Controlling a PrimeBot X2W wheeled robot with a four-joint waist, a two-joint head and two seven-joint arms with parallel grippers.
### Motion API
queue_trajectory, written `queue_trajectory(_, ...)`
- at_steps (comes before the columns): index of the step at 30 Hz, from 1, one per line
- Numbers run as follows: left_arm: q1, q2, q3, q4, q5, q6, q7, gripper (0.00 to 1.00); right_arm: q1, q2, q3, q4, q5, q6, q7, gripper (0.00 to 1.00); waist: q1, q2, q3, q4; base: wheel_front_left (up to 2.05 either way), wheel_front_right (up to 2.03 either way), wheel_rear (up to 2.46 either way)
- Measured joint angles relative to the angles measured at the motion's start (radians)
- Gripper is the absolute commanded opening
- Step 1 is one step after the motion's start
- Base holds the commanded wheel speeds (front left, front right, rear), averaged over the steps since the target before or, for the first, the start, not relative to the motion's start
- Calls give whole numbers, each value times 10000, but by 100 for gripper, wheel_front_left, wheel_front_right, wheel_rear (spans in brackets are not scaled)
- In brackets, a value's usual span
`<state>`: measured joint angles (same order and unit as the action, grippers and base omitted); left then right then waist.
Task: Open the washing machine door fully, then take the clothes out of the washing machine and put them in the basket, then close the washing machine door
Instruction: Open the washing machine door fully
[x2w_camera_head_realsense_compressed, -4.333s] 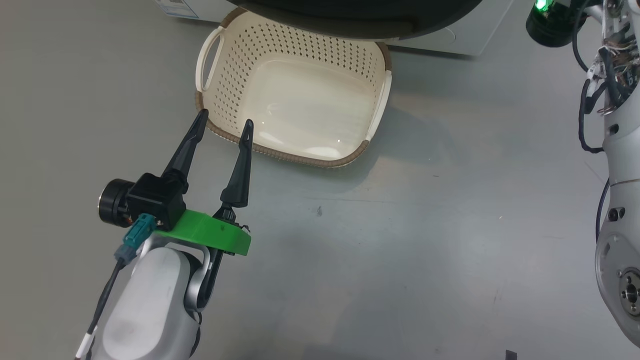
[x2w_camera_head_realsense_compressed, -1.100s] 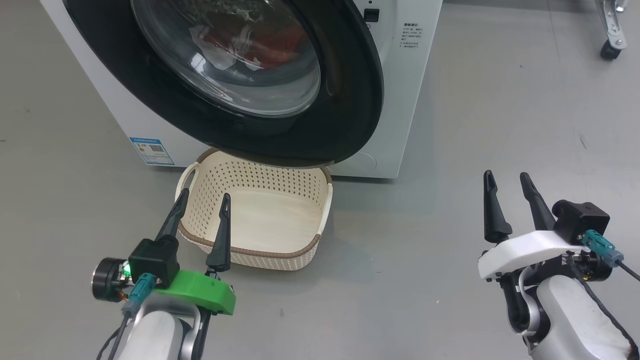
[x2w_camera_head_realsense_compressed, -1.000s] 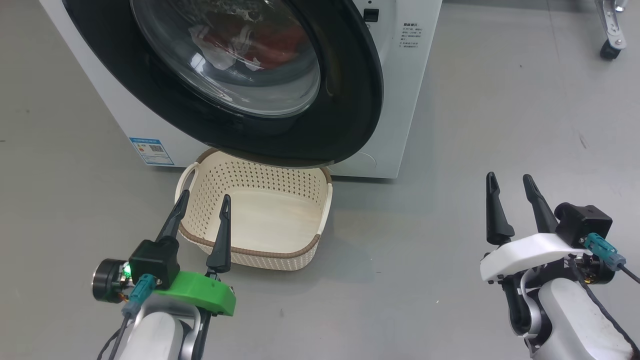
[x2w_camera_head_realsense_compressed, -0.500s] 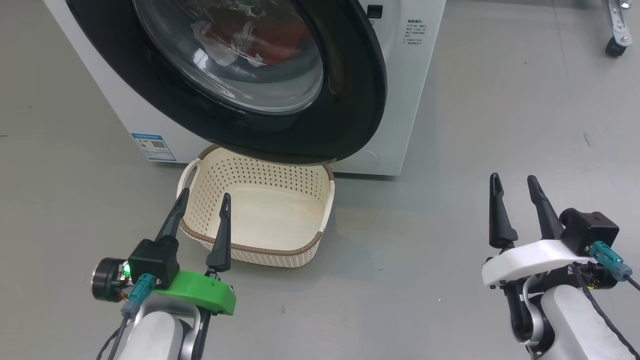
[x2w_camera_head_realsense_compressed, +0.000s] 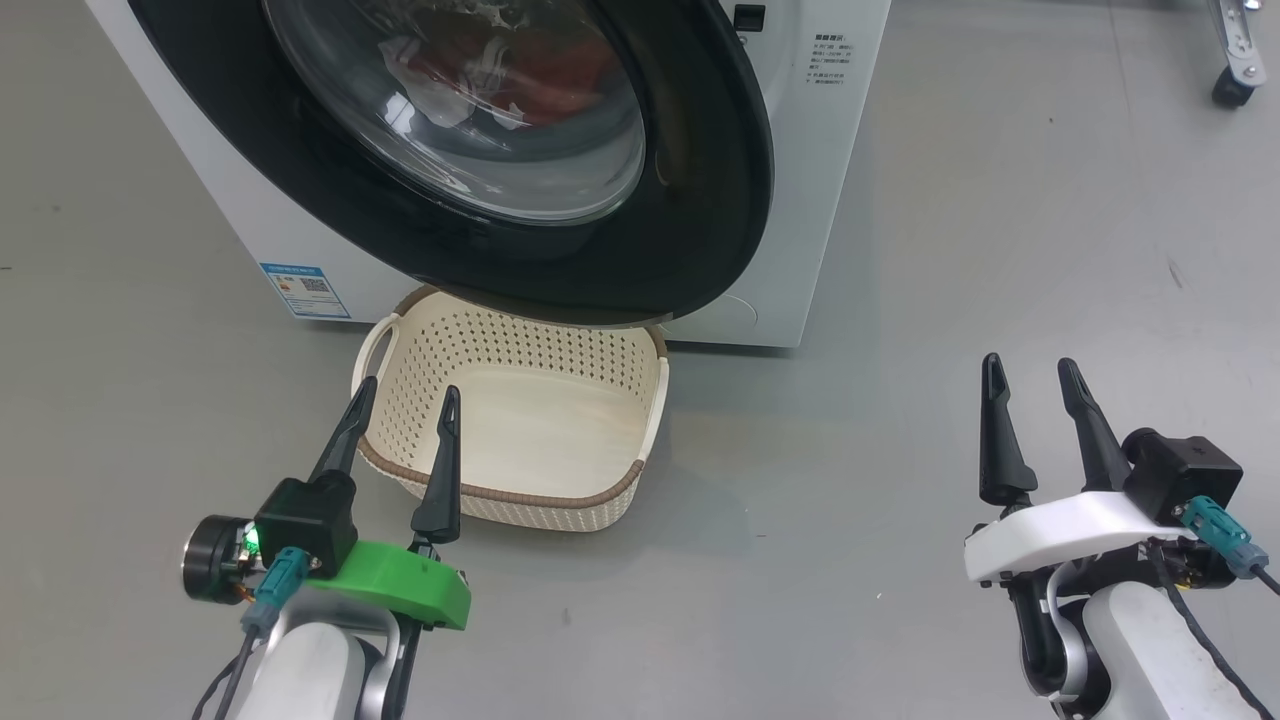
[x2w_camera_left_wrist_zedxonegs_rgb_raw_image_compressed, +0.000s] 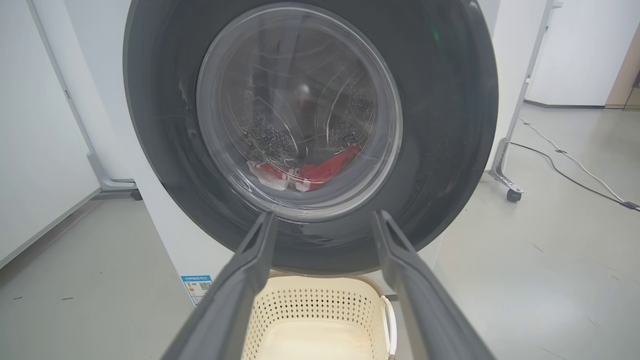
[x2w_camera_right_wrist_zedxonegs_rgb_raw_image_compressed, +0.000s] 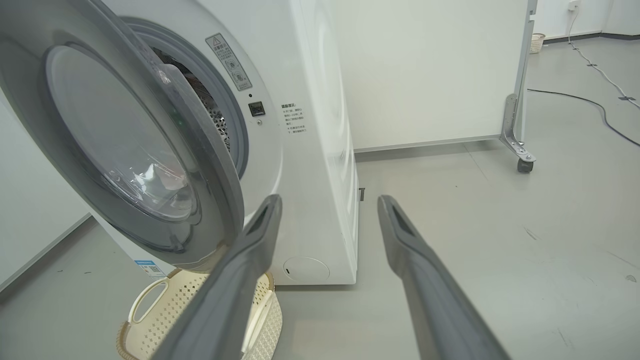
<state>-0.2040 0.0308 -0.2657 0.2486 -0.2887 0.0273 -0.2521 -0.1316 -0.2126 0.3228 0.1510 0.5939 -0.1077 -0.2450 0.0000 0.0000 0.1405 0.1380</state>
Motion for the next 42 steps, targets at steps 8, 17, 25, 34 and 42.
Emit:
queue_trajectory(8, 0, 0, 0, 0, 0, 0, 0, 100, 24, 25, -117, -161, -73, -6, 0, 100, 0, 0, 25, -8, 0, 0, 0)
queue_trajectory(17, 0, 0, 2, -4, 0, -2, 0, 100, 192, 27, -186, -253, -228, -8, 0, 100, 0, 0, 52, -8, 0, 0, 0)
queue_trajectory(25, -1, 0, -4, -50, 0, -2, 0, 100, 192, 54, -221, -389, -238, -17, 0, 100, 0, 0, 147, 18, 0, 0, 0)
queue_trajectory(34, -15, 2, -6, -211, 0, -19, 0, 100, -529, -180, -282, -708, -151, 13, 439, 100, 0, 0, 533, 43, 0, 0, 0)
queue_trajectory(42, -140, 8, -222, -286, 0, -128, 0, 100, -1959, -464, -479, -846, 270, 353, 1304, 100, 0, 0, 963, 172, 0, 0, 0)
